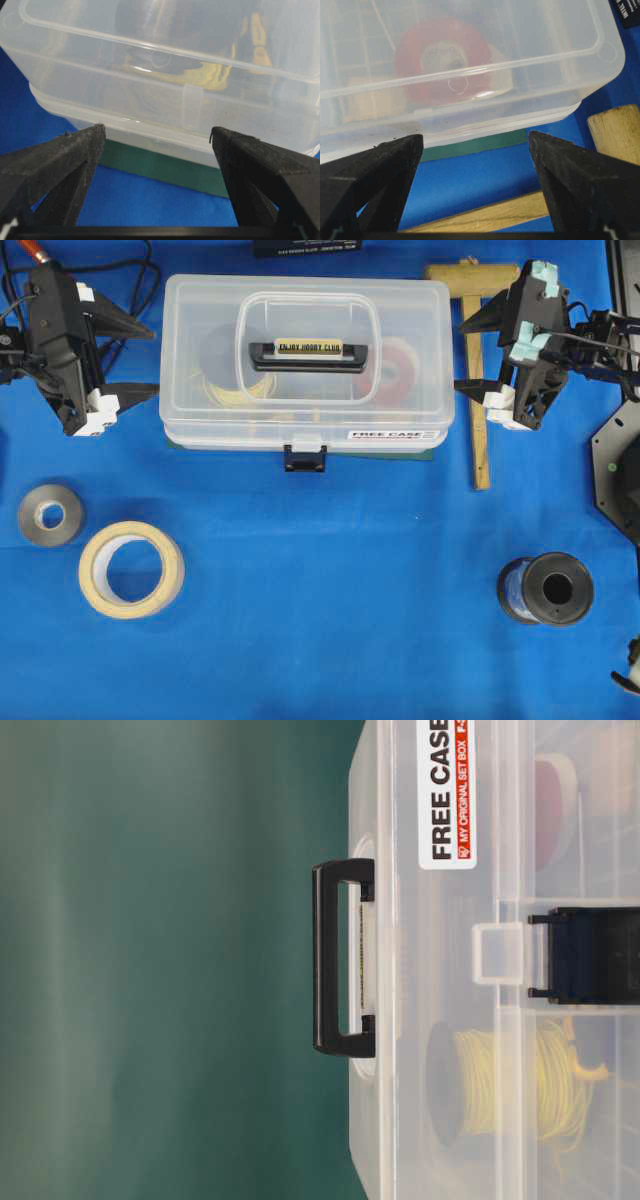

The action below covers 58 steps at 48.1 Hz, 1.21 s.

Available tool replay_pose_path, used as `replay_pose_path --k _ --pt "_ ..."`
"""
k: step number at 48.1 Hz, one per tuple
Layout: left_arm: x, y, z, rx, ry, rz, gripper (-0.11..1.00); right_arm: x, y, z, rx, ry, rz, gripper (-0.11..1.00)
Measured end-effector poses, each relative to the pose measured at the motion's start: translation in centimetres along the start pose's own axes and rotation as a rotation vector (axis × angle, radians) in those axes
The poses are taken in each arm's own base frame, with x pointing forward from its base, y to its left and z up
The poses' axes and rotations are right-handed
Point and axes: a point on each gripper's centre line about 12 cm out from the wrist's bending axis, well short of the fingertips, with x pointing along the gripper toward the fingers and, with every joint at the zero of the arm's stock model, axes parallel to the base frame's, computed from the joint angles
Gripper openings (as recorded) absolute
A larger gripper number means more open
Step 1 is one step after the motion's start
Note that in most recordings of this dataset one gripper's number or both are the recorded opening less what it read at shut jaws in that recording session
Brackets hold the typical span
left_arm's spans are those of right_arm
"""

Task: Open the tool box with both arms.
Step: 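Grip the lid edges with both grippers and lift the lid upward, then swing the lid back with both grippers until it stands open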

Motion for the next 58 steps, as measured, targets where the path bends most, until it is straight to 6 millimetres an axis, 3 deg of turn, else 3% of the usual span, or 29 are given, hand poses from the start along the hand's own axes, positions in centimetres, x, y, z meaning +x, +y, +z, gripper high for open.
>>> replay_pose_path --k 23,58 --pt "-1.6 0.9 2.3 -0.015 -0.034 0.024 0.92 -2.8 0.0 2.0 -0.002 -0.092 -0.002 0.84" --pt "-2.3 2.6 3.9 -0.043 -0.087 0.082 0.92 -3.9 -1.0 3.2 0.02 -0.144 -0.033 0.84"
